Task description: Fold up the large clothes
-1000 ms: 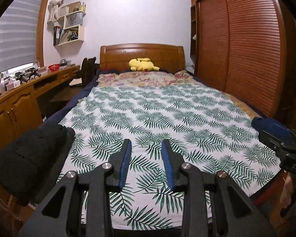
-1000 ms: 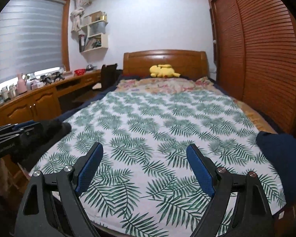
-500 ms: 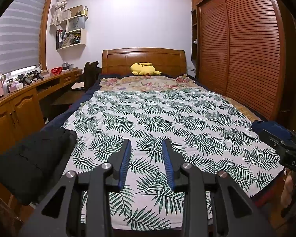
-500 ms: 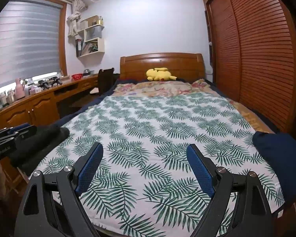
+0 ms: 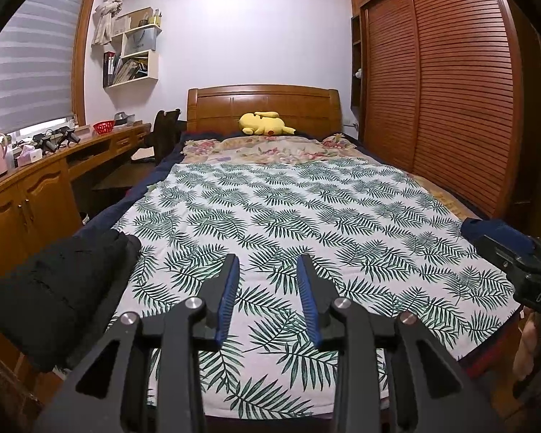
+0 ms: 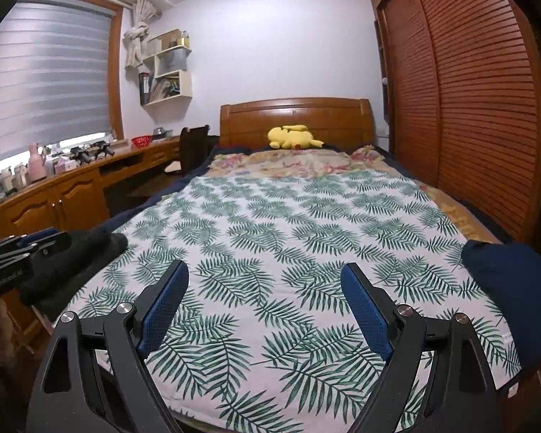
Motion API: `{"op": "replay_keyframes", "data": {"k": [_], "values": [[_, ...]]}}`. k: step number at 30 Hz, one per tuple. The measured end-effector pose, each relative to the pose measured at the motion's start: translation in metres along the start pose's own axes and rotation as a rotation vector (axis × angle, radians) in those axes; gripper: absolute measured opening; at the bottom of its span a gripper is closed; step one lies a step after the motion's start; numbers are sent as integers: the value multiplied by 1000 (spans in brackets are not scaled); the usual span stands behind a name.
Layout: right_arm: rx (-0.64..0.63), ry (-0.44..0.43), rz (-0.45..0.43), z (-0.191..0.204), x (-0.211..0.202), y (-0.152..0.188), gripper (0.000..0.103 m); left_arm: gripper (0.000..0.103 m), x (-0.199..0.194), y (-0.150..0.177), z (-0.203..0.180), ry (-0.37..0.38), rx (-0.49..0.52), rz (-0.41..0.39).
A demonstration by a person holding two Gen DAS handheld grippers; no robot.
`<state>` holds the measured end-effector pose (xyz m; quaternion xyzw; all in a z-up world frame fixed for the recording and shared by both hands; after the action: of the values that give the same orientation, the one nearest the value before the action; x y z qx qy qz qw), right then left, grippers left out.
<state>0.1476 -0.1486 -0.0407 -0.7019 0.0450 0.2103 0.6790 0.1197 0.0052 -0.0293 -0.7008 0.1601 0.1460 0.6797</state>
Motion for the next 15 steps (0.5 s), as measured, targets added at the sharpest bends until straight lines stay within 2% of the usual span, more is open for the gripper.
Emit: {"op": "replay_keyframes", "data": {"k": [15], "values": [[4,-1,3,0,-3,-2,88,33,0,2,-2,3,2,6]]}}
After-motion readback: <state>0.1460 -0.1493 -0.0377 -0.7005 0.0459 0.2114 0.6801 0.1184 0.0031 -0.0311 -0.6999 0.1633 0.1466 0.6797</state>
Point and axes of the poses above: each gripper's, at about its wrist camera, not at the fingertips, and x roughly the way its jaws point, z to its left, y to its underside, the point moved 9 cm from there along x, roughly the way its jaws point
